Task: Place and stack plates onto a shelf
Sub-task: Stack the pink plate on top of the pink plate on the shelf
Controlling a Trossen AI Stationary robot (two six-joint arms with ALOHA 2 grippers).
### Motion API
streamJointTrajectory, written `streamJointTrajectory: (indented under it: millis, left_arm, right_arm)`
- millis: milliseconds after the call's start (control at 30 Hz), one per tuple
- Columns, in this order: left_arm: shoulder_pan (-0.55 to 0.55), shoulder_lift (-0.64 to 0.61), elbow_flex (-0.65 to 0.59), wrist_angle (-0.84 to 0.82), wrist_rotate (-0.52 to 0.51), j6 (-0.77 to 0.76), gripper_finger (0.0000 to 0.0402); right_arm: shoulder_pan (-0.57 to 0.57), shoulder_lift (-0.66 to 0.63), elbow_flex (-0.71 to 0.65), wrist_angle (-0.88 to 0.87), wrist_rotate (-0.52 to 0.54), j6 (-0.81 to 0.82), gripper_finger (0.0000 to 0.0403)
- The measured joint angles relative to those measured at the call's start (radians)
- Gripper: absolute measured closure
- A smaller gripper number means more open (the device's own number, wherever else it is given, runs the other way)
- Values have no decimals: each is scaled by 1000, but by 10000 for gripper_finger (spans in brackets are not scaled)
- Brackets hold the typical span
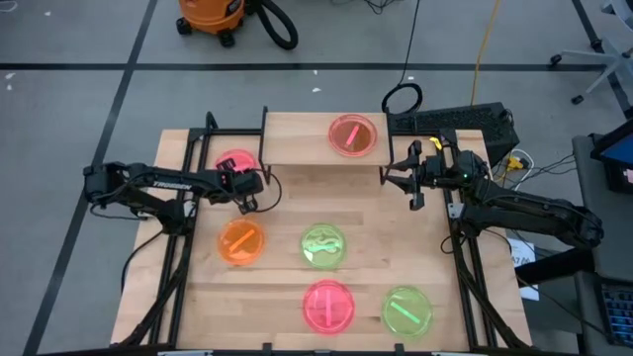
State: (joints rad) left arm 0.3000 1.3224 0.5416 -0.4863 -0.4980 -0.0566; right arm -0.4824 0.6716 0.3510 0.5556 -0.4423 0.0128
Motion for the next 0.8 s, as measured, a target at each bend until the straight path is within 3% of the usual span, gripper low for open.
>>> streamJointTrajectory:
  millis: [433,800]
  left_arm:
    - [44,2,0,-12,0,24,316]
    - [56,119,0,1,-8,25,316]
  right_arm:
    - [0,0,0,0,0,1,284]
    - [0,0,0,0,0,1,284]
